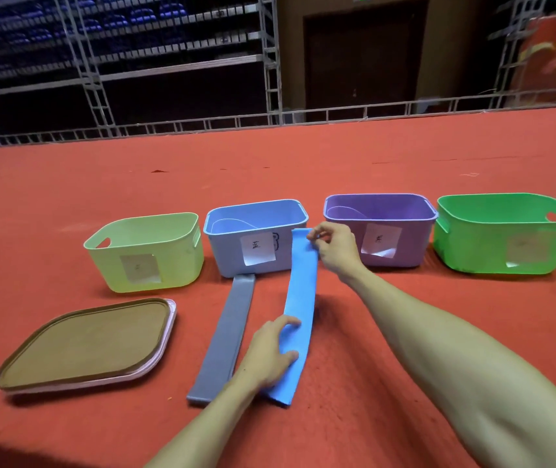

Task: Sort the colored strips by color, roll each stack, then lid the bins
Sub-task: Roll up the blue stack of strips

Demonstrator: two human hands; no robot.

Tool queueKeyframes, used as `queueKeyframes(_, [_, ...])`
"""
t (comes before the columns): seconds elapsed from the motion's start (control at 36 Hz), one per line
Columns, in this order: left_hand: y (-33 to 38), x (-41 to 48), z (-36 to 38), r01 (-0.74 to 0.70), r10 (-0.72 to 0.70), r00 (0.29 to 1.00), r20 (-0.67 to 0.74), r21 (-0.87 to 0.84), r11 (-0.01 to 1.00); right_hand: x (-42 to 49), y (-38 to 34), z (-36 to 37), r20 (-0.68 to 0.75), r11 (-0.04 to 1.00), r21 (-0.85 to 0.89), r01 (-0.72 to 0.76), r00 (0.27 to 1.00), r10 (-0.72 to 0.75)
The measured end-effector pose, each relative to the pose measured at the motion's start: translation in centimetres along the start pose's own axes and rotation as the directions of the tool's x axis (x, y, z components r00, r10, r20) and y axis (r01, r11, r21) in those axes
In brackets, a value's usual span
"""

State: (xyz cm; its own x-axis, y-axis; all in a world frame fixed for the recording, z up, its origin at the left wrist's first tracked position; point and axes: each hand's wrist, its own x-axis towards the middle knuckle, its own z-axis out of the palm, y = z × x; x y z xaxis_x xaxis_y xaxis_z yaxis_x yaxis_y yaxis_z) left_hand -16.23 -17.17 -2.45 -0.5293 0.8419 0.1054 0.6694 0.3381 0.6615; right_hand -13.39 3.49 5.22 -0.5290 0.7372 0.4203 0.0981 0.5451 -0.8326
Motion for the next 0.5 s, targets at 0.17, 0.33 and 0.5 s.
queueKeyframes(0.17, [3.6, -1.6, 0.4, -0.041, 0.057, 0.997, 0.059, -0.246, 0.968, -0.7, -2.7, -6.5, -0.104, 0.999, -0.007, 0.045, 0.993, -0.046])
queueKeyframes(0.33, [8.6, -3.3, 1.2, -0.098, 0.154, 0.982, 0.113, -0.398, 0.912, -0.3, -3.4, -13.0, -0.134, 0.998, -0.062, -0.004, 0.991, -0.004])
queueKeyframes(0.5, [12.1, -5.0, 2.6, 0.001, 0.157, 0.961, 0.226, -0.574, 0.819, -1.1, -1.3, -16.1, -0.113, 0.982, -0.185, -0.021, 0.994, 0.000])
